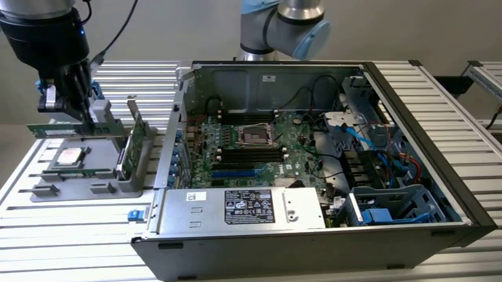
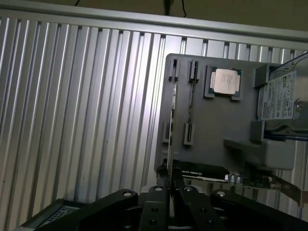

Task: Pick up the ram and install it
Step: 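Pick up the ram and move it above insertion slot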

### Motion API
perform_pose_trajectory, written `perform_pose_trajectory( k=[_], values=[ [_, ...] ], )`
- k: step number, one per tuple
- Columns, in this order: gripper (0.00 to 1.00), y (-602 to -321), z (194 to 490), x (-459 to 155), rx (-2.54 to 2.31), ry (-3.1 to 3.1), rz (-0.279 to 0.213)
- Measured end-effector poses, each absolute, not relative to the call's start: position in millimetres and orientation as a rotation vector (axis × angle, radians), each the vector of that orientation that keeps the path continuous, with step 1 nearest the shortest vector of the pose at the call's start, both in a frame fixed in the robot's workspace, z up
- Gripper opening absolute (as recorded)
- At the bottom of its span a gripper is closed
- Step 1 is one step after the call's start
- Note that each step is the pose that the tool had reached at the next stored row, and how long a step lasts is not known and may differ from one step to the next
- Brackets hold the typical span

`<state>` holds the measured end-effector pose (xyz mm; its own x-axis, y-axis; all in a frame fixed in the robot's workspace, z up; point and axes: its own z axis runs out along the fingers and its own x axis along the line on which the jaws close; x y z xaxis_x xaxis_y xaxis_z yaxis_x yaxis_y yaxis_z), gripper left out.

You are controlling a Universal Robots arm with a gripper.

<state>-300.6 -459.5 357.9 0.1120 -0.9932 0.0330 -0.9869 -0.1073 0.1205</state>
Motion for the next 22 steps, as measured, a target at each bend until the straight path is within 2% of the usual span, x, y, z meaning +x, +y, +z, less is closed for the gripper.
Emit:
perform_pose_trajectory(
  k=[22],
  values=[
    [0.14,-460,383,-217,2.257,-2.009,-0.100]
  ],
)
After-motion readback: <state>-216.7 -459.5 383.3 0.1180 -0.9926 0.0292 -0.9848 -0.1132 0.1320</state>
